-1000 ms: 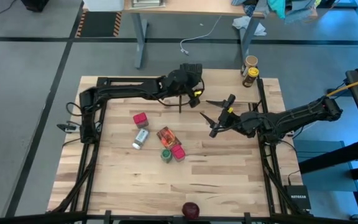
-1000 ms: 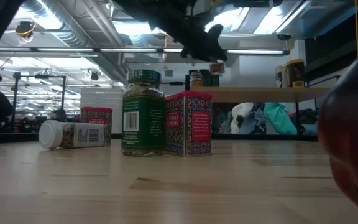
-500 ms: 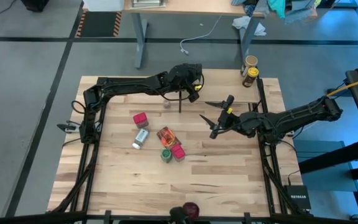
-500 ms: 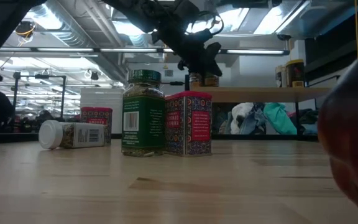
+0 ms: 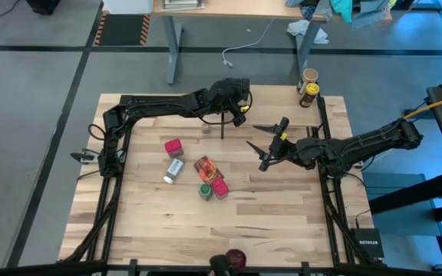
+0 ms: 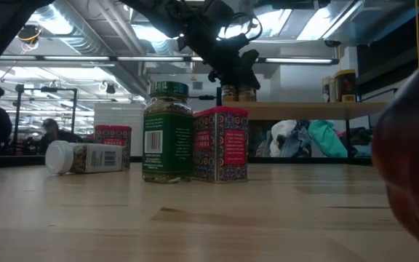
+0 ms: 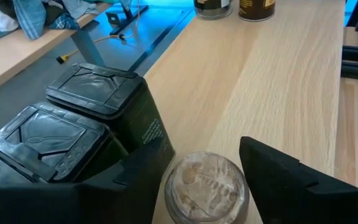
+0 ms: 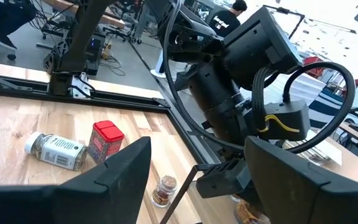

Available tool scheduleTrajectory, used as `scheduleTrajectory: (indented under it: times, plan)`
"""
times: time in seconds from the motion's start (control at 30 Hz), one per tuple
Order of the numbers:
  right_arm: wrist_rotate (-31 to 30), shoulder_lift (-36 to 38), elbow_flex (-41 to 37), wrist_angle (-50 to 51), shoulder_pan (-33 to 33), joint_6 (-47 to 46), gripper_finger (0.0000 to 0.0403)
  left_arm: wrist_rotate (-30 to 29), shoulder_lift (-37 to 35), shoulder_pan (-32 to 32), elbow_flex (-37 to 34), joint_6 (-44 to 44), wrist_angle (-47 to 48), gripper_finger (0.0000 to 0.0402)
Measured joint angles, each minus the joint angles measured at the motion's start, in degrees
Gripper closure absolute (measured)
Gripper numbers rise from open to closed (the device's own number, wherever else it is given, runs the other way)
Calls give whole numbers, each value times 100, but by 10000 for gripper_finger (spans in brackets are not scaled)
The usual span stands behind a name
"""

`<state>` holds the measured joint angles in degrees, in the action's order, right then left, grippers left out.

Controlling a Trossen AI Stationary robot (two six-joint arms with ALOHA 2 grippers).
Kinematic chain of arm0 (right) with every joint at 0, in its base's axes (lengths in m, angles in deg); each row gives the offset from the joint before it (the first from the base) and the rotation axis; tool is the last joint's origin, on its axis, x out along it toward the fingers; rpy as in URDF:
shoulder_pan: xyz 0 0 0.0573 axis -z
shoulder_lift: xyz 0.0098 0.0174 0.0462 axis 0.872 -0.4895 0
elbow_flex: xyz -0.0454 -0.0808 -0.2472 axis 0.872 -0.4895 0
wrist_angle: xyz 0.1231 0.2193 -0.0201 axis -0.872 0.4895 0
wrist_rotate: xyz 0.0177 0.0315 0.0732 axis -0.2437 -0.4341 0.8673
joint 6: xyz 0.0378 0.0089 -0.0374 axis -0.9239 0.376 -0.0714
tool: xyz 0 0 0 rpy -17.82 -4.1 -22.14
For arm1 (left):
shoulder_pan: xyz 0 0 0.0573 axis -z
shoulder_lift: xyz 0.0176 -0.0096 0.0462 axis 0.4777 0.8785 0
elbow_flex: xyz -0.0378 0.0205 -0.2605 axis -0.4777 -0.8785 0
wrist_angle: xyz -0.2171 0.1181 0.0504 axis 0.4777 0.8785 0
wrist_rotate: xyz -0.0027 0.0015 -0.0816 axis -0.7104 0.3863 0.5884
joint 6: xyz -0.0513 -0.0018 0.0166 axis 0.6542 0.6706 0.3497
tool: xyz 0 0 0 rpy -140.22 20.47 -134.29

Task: Shelf spices
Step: Put the bottom transparent seasoning bottle on the shelf

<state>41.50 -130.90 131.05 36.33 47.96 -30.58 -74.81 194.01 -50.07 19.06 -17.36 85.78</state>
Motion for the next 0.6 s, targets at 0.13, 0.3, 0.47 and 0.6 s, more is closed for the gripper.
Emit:
scheduleTrajectory:
  times: [0.13, 0.3, 0.47, 0.6]
  plan:
    - [2, 0, 0, 7, 0, 0, 139, -2, 0, 0, -4, -27, -55, 195]
    - [2, 0, 0, 12, 0, -2, 139, -22, -56, 47, -4, -129, -159, 194]
    - [-16, -4, -2, 167, -4, -41, 139, -46, -297, 81, 46, -188, -114, 194]
    - [-64, -4, -2, 161, 0, -116, 139, -46, -525, 137, 46, -210, -99, 194]
